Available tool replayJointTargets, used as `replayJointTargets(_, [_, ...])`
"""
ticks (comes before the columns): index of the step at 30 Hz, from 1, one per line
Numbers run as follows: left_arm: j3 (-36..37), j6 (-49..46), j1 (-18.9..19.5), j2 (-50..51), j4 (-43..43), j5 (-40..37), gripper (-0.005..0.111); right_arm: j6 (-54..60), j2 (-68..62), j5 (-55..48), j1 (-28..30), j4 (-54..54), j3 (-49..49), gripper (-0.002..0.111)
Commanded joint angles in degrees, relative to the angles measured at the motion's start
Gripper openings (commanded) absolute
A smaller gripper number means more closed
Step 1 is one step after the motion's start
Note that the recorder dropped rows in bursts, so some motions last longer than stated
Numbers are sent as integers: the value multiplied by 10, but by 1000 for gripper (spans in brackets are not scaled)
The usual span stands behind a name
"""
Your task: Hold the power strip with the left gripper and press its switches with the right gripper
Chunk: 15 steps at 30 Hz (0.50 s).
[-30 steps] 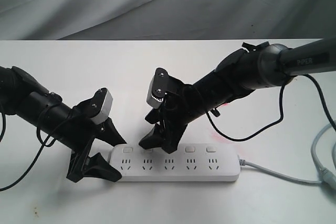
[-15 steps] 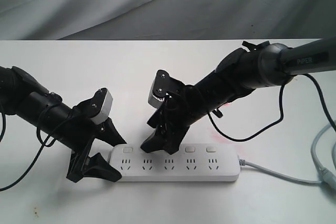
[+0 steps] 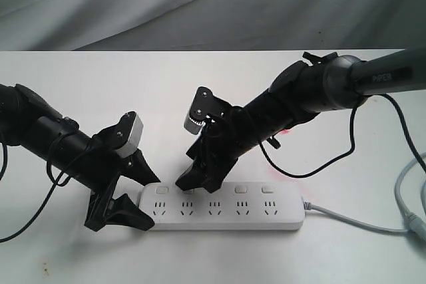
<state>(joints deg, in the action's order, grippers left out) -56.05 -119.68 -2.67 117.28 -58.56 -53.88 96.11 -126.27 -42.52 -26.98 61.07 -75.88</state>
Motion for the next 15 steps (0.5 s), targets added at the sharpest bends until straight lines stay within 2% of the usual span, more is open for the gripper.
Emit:
replayJointTargets(1, [-3, -3, -3, 0, 5, 0, 50, 17, -18, 37, 2, -80, 11, 66])
replayJointTargets(8, [-3, -3, -3, 0, 5, 0, 50, 52, 58, 1, 7, -25, 11, 66])
replayJointTargets(15, [-3, -3, -3, 0, 5, 0, 50, 53, 103, -60, 58, -25, 11, 66])
